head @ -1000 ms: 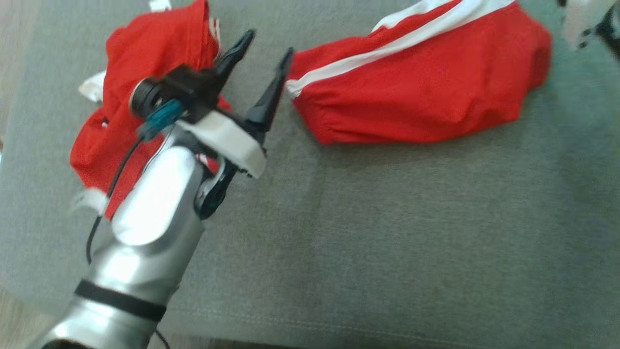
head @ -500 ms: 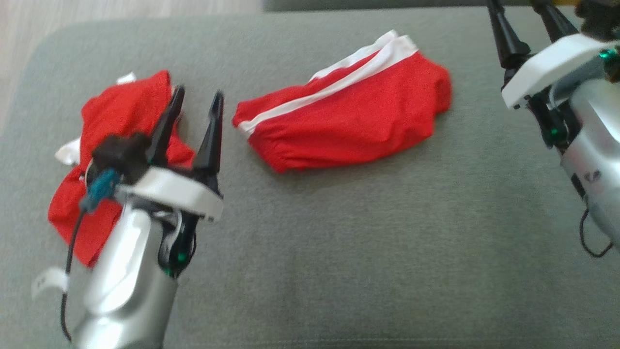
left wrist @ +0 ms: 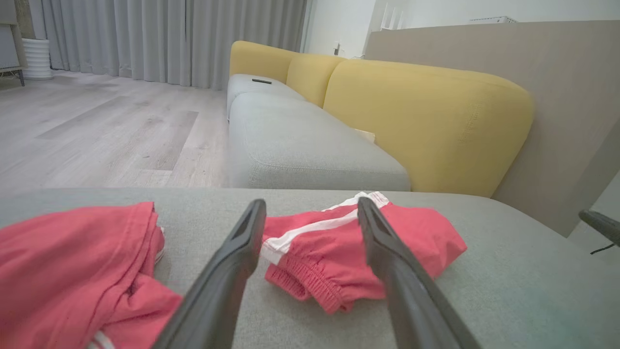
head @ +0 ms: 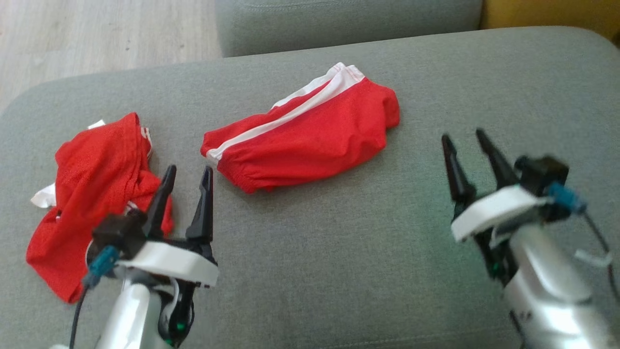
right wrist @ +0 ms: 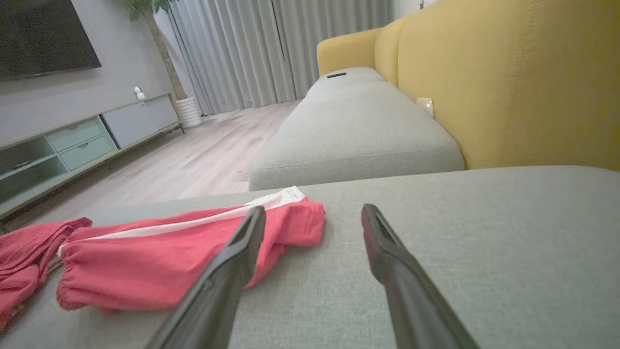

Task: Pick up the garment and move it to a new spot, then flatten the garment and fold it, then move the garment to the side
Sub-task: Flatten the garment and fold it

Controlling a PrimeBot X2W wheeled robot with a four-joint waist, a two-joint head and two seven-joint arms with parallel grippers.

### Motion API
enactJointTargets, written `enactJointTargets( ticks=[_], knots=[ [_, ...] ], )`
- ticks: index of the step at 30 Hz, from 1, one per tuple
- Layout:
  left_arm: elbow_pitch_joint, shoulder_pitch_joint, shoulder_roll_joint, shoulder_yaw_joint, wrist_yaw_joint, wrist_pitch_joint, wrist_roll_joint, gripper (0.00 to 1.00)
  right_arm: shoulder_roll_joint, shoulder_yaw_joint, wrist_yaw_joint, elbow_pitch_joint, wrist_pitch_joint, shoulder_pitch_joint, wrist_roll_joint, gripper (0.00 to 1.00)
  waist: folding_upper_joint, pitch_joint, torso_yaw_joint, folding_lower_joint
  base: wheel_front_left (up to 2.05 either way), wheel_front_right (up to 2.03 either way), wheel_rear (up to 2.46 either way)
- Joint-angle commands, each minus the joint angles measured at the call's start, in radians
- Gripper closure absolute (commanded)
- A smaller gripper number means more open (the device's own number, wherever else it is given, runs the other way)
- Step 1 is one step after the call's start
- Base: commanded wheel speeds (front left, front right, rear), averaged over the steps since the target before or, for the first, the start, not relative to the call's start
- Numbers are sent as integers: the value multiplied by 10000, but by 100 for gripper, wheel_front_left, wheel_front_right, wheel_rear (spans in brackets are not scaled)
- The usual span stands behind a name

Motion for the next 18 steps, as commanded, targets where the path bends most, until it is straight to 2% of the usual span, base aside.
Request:
enactJointTargets(
  ticks=[1,5,10,18],
  knots=[
    [-413,-262,38,466,-39,-53,86,0,214,-56,65,-447,-107,-105,-214,0,-1,12,-11,1,0,0,0],
    [-504,-168,-66,576,-85,-53,97,0,616,-728,65,-904,-17,436,-893,0,-1,162,95,1,0,0,0],
    [-525,-406,-115,423,-179,-53,187,0,907,-1424,65,-1390,588,492,-1183,0,-1,611,455,1,0,0,0],
    [-415,-860,-137,191,-269,-53,167,0,1333,-2362,65,-1337,2096,-243,256,0,-1,1482,1229,1,0,0,0]
  ],
)
